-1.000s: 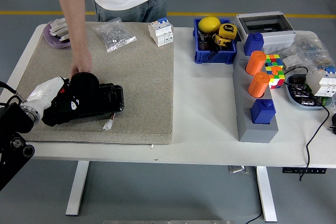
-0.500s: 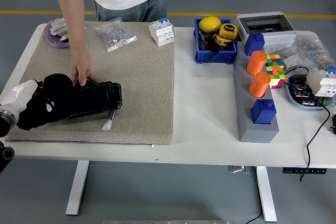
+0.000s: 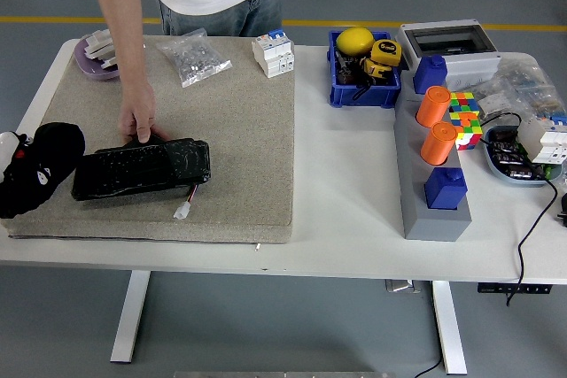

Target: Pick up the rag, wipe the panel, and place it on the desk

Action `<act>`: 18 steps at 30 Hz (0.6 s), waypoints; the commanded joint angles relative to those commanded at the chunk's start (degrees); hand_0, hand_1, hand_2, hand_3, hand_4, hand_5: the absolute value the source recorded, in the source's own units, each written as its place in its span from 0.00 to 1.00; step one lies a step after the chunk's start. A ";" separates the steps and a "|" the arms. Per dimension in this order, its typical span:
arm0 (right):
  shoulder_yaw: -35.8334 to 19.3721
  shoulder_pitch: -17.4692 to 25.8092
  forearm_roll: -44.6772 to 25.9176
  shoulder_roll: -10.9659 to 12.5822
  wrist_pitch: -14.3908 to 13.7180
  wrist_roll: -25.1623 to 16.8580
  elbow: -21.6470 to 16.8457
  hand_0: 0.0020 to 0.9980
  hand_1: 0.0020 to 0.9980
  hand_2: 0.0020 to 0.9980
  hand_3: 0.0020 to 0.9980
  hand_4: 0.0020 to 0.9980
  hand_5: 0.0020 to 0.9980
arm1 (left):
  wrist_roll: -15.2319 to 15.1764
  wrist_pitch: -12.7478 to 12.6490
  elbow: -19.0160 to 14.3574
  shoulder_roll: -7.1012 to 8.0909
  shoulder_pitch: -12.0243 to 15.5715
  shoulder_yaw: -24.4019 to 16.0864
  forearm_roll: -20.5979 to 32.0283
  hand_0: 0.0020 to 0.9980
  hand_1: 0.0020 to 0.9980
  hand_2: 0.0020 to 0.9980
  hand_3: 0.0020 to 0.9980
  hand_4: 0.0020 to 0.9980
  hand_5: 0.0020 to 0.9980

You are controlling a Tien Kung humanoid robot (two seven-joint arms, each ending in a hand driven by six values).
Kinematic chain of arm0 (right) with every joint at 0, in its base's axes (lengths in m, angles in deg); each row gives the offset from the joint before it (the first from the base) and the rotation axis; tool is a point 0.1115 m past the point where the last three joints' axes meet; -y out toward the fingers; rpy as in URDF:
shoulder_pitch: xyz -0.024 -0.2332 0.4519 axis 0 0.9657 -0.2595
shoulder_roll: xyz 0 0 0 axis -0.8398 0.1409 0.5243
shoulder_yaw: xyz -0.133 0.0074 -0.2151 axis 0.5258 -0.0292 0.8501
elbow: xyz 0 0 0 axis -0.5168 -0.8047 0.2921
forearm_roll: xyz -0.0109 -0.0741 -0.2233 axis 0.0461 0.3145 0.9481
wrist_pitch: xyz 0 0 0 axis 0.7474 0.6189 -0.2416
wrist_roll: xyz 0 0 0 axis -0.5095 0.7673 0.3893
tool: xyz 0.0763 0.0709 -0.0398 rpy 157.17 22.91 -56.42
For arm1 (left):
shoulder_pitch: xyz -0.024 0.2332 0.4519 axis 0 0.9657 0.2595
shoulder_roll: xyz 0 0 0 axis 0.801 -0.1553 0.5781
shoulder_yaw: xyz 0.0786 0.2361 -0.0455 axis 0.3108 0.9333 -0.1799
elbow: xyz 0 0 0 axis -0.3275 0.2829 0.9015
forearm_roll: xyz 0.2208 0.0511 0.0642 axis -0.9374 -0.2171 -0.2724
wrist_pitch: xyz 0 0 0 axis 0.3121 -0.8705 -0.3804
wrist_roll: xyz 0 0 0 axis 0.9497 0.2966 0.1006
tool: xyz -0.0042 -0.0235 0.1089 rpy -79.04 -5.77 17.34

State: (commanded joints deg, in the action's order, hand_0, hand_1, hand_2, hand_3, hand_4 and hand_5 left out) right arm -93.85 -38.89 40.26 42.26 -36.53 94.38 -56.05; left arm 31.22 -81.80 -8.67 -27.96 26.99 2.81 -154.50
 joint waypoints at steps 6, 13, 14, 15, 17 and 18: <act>0.09 -0.26 0.07 -0.09 -0.04 0.06 -0.11 0.76 0.61 0.63 0.62 1.00 0.64 | -0.78 -0.93 2.80 0.46 -2.42 0.98 1.44 0.21 0.13 0.49 0.51 0.27 0.00; 0.15 -0.45 0.26 -0.24 -0.08 0.10 -0.29 0.76 0.61 0.63 0.62 1.00 0.64 | -2.93 -2.95 7.65 -0.85 -6.56 4.25 4.57 0.22 0.15 0.49 0.52 0.28 0.00; 0.21 -0.51 0.27 -0.28 -0.07 0.11 -0.30 0.76 0.61 0.63 0.62 1.00 0.64 | -3.45 -3.48 8.52 -1.16 -7.15 4.61 5.01 0.22 0.15 0.49 0.52 0.28 0.00; 0.26 -0.57 0.28 -0.31 -0.07 0.12 -0.33 0.76 0.61 0.63 0.62 1.00 0.64 | -3.94 -3.95 9.52 -1.51 -7.79 4.99 5.27 0.27 0.25 0.49 0.52 0.29 0.00; 0.20 -0.69 0.40 -0.31 -0.10 0.14 -0.40 0.76 0.61 0.63 0.62 1.00 0.64 | -5.13 -4.66 11.20 -1.95 -8.89 5.77 6.07 0.27 0.25 0.49 0.52 0.29 0.00; 0.19 -0.72 0.42 -0.31 -0.11 0.15 -0.42 0.76 0.61 0.63 0.62 1.00 0.64 | -5.65 -5.00 12.03 -2.09 -9.38 6.10 6.21 0.27 0.25 0.49 0.52 0.29 0.00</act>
State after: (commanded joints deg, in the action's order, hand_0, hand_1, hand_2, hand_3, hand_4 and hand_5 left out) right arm -93.66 -39.61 40.68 41.95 -36.64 94.52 -56.47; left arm 25.57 -86.80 3.35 -30.05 17.61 8.90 -148.29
